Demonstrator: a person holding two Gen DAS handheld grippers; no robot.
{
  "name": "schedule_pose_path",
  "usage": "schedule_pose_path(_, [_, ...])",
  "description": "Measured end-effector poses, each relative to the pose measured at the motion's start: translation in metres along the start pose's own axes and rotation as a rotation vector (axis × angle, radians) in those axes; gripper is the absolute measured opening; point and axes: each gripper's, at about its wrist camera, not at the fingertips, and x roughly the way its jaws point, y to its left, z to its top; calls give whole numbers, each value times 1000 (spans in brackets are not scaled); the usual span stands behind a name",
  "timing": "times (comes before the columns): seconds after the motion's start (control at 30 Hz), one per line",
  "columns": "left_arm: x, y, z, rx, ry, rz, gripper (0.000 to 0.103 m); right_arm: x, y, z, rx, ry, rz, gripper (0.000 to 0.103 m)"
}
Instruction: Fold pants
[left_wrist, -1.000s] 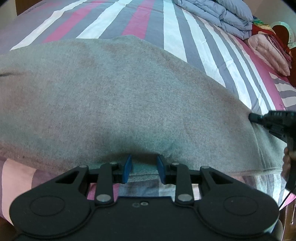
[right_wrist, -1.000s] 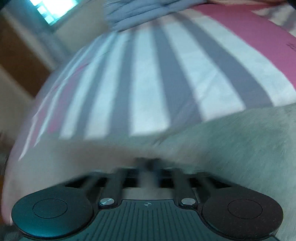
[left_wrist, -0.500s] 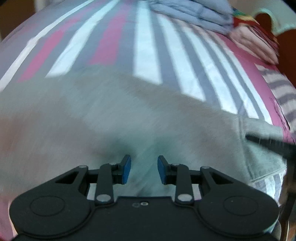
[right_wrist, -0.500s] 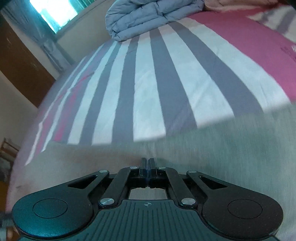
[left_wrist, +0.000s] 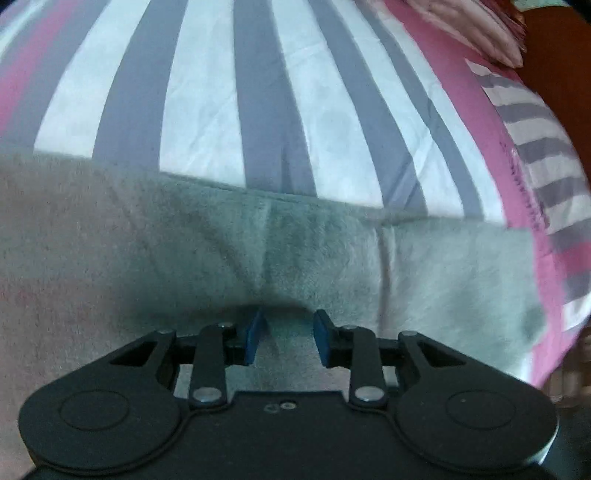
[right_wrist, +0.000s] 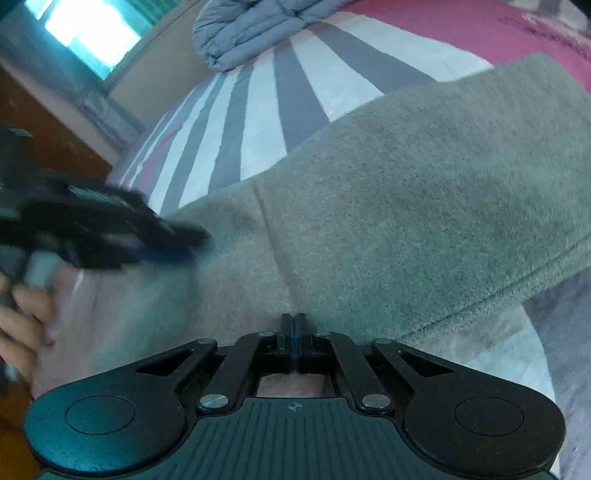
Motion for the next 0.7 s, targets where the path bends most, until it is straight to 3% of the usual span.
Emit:
schedule_pose_path(0.07, [0, -13, -10, 72, -39, 54, 21, -2, 6, 7, -8, 2, -15, 0])
schedule_pose_path(0.13, [-1, -14, -8, 43, -57, 67, 20, -3, 16, 18, -79, -41, -68, 0])
schedule_pose_path(0.17, [-4, -15, -7, 32, -81, 79, 15, 0, 22, 29, -124, -51, -90, 0])
schedule_pose_path(0.27, [-9, -29, -1, 97, -169, 169, 14, 18, 30, 65, -158, -60, -114, 0])
schedule_pose_path(0.3, [-4, -30, 4, 110, -155, 189, 14, 23, 34, 75, -184, -71, -123, 0])
schedule_pose_path(0.33, [4, -28, 10, 101, -124, 185, 14, 30, 41, 85, -235, -63, -152, 0])
schedule_pose_path(0.43, [5, -15, 13, 37, -148, 158, 14, 63, 53, 100, -377, 10, -196, 0])
schedule_pose_path(0.53, [4, -10, 11, 13, -181, 142, 14, 80, 52, 105, -402, 30, -170, 0])
schedule_pose_path(0.63, [0, -14, 5, 60, -183, 148, 14, 76, 56, 116, -416, -11, -141, 0])
schedule_pose_path(0.7, [0, -14, 1, 77, -185, 146, 14, 86, 68, 118, -554, 51, -148, 0])
